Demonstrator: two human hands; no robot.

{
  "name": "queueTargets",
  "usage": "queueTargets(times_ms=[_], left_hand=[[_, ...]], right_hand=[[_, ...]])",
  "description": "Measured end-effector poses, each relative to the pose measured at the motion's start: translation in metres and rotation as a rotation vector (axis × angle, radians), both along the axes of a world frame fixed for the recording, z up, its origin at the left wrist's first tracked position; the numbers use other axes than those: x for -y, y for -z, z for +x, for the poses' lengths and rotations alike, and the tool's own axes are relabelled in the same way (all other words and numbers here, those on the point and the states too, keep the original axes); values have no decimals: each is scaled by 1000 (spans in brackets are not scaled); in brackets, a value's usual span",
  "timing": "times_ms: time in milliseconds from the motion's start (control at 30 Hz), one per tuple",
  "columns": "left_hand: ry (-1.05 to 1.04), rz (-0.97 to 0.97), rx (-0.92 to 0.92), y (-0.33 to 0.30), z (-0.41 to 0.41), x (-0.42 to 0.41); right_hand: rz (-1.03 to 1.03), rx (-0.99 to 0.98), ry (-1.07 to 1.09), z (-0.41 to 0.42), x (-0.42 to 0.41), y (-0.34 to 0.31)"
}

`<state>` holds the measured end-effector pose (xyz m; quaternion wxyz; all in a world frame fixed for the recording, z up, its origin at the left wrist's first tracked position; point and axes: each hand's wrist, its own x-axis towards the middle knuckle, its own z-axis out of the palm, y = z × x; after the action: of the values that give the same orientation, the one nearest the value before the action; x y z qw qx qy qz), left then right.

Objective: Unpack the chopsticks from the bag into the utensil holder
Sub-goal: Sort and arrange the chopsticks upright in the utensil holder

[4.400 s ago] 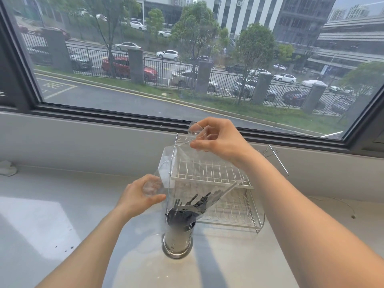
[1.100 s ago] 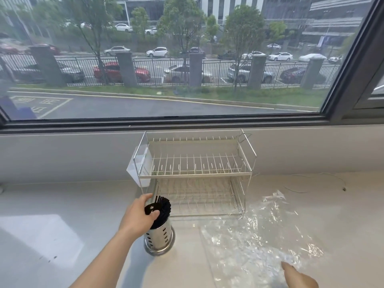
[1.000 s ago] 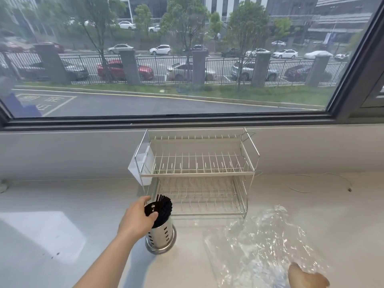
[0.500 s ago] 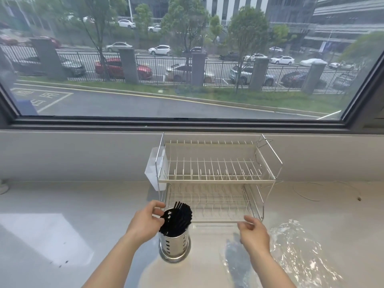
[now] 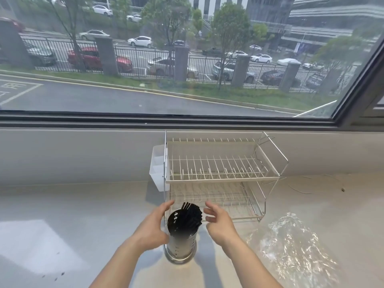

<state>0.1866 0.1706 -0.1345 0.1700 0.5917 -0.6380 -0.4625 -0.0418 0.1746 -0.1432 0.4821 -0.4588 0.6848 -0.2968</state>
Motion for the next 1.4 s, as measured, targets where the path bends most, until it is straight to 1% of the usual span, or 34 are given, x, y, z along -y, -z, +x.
queueTargets(times_ms=[133, 300, 467, 600, 767, 833, 1067, 1233, 1333, 1400], left_hand=[[-8, 4, -52, 3, 0, -5], [-20, -41, -57, 11, -7, -9], [-51, -57, -50, 23, -16, -13], [-67, -66, 32, 33, -25, -10], [-21, -96, 169, 42, -38, -6], [-29, -114, 196, 44, -42, -4], [-36, -191, 276, 51, -58, 0], [-25, -238, 266, 51, -70, 4], [-46, -253, 196, 44, -74, 3], [-70, -264, 141, 36, -71, 4]], right_hand=[[24, -9, -78, 4, -2, -2], [34, 35, -143, 8, -3, -4], [-7, 69, -204, 10, 1, -2], [-38, 86, -200, 11, 4, 0], [-39, 134, -181, 10, 5, 4], [-29, 154, -173, 10, 6, 5], [17, 366, -108, 12, 4, 9], [-19, 436, -117, 13, 1, 13], [-10, 418, -105, 12, 5, 9], [-13, 366, -91, 9, 7, 7]])
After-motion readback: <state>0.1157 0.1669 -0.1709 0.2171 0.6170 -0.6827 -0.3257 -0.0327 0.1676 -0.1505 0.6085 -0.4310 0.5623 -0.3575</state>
